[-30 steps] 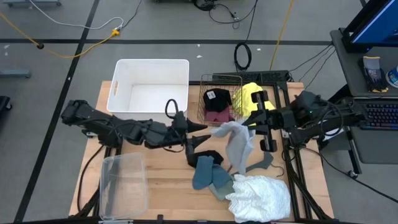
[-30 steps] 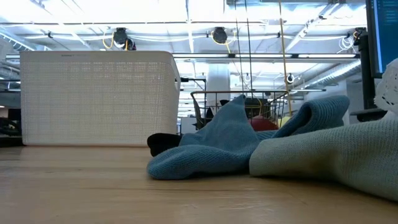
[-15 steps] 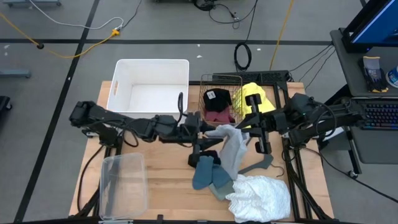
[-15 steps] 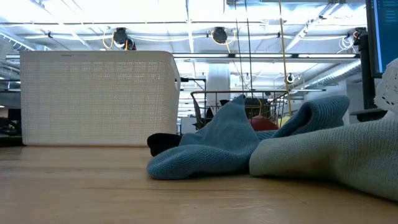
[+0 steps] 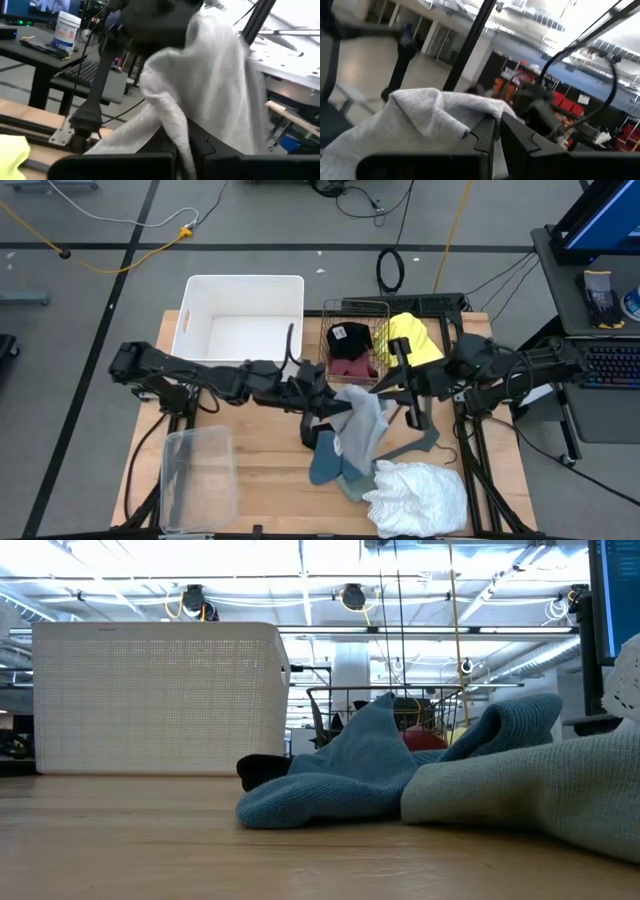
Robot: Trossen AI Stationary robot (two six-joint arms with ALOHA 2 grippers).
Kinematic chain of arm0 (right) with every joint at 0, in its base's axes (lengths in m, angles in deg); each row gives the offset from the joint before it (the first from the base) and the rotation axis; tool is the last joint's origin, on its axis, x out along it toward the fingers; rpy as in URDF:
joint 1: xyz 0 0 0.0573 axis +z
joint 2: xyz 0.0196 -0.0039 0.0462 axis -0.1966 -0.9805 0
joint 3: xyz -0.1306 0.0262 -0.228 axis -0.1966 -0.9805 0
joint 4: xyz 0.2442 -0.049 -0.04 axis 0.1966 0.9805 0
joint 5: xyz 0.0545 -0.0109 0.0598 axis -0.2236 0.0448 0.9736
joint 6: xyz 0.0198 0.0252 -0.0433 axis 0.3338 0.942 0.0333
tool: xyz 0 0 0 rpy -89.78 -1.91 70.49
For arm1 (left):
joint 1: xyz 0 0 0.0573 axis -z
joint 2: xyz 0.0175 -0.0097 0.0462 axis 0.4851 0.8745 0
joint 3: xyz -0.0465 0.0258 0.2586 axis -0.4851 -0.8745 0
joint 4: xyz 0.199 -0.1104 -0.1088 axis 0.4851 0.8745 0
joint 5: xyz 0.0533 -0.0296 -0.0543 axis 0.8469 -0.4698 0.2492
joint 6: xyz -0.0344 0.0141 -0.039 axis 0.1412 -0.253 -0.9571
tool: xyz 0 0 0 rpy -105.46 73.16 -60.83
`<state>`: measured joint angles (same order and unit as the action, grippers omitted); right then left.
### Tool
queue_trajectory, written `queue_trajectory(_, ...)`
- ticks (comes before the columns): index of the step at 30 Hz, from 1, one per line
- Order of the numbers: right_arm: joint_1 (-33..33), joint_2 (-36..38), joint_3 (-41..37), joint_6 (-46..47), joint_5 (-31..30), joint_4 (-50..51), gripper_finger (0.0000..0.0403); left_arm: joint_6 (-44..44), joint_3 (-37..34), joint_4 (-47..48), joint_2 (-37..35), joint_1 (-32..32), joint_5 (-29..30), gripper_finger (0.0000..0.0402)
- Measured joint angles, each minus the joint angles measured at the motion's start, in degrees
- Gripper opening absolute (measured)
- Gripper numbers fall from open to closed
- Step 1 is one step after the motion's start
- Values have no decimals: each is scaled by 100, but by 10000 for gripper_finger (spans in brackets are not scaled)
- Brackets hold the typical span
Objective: Pick & Place Cloths
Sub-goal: Put the gray boxers into the gold wire basket
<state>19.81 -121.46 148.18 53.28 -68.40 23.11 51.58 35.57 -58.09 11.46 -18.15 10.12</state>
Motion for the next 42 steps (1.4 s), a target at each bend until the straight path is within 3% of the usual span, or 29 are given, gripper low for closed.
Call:
queue_trajectory(5,2,32,0,-287,-643,695,35,-2,0,178,-208,0,145,2)
queue_trajectory(12,4,137,-1,-179,-762,2131,68,816,-14,706,-696,79,1338,1)
queue_trajectory(16,7,157,-2,185,-1008,2780,95,1416,10,509,-898,84,1820,1)
queue_trajectory(20,13,166,-2,447,-1298,2940,127,1964,-2,245,-927,71,1993,0)
queue_trajectory(25,24,166,-2,622,-1333,2348,173,2466,-2,-221,-931,32,1830,0)
queue_trajectory(30,24,166,-2,620,-1344,1712,221,2652,-2,-230,-930,-129,1008,0)
queue_trajectory(38,24,166,-2,449,-1805,1617,276,2638,-2,-634,-1131,-428,-2011,0)
queue_trajectory(42,28,166,-2,435,-1790,1601,288,2374,-2,-1055,-1162,-516,-3172,0)
